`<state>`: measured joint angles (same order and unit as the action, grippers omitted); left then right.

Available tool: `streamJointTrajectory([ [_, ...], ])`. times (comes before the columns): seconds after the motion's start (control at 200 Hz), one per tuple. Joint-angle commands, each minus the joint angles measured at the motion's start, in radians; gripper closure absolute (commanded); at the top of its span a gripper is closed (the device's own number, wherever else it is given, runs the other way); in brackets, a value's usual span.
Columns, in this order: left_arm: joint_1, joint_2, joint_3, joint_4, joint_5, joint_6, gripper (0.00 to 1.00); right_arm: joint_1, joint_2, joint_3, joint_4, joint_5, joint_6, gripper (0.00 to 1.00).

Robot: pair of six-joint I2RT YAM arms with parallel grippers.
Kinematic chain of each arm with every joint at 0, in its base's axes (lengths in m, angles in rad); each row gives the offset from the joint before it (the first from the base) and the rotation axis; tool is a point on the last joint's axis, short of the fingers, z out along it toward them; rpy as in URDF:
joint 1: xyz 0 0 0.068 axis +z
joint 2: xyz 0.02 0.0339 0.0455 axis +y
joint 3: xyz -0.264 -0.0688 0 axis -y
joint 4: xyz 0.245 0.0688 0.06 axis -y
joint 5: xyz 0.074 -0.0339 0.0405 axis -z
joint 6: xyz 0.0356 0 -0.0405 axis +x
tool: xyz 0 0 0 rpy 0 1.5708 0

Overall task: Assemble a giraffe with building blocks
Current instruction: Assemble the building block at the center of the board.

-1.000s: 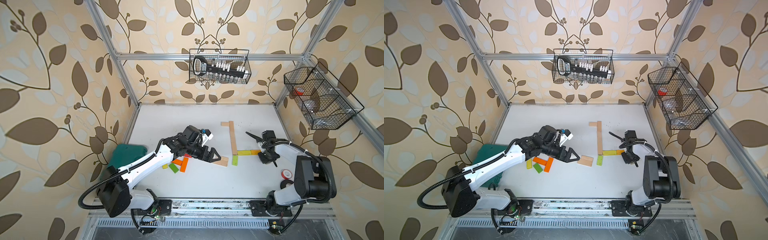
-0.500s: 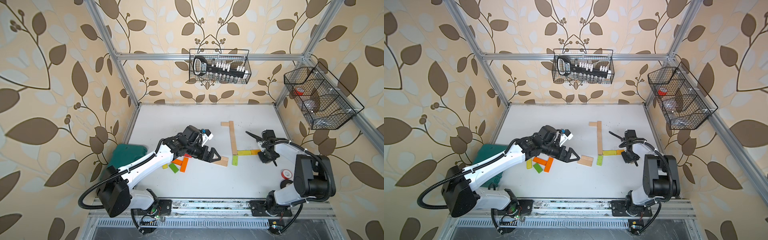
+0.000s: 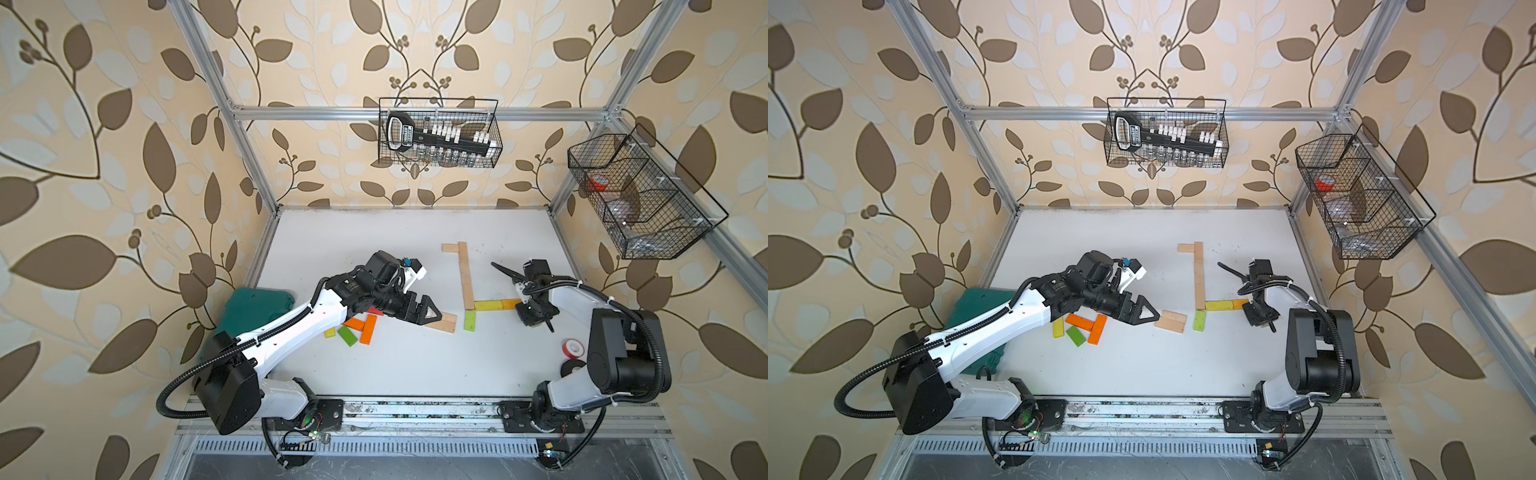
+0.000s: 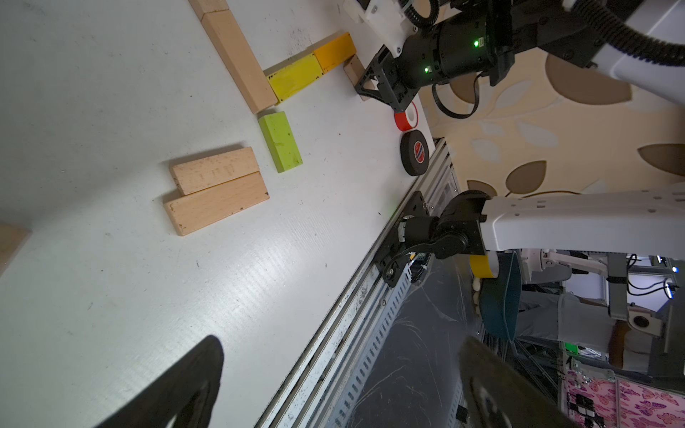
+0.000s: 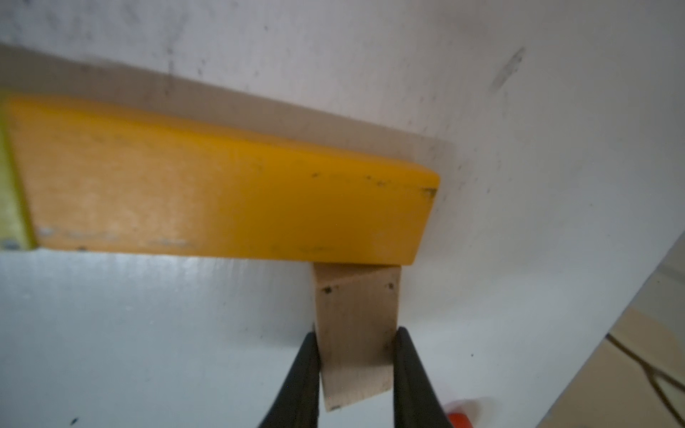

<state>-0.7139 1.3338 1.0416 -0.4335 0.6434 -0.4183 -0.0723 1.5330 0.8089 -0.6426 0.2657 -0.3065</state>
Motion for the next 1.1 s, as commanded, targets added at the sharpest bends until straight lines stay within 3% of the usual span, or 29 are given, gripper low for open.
streamJointTrajectory([
  [0.0, -0.002, -0.039, -0.002, 0.013, -0.009, 0.018, 0.01, 0.006, 0.011, -0.001, -0.012, -0.052, 0.005, 0.74],
  [0.52, 0.006, -0.046, -0.005, 0.015, -0.019, 0.018, 0.01, 0.005, -0.055, -0.003, -0.031, -0.052, 0.011, 0.56],
  [0.59, 0.008, -0.047, -0.006, 0.015, -0.019, 0.017, 0.01, 0.012, -0.078, -0.004, -0.031, -0.051, 0.011, 0.5],
  [0.75, 0.014, -0.042, -0.006, 0.015, -0.021, 0.018, 0.01, 0.018, -0.178, 0.01, -0.045, -0.065, 0.01, 0.49],
  [0.91, 0.016, -0.037, -0.002, 0.006, -0.047, 0.031, 0.01, 0.017, -0.287, 0.129, -0.088, -0.125, 0.028, 0.49],
  [1.095, 0.029, -0.064, 0.024, -0.066, -0.115, 0.066, 0.01, 0.018, -0.318, 0.339, -0.114, -0.223, 0.177, 0.46],
])
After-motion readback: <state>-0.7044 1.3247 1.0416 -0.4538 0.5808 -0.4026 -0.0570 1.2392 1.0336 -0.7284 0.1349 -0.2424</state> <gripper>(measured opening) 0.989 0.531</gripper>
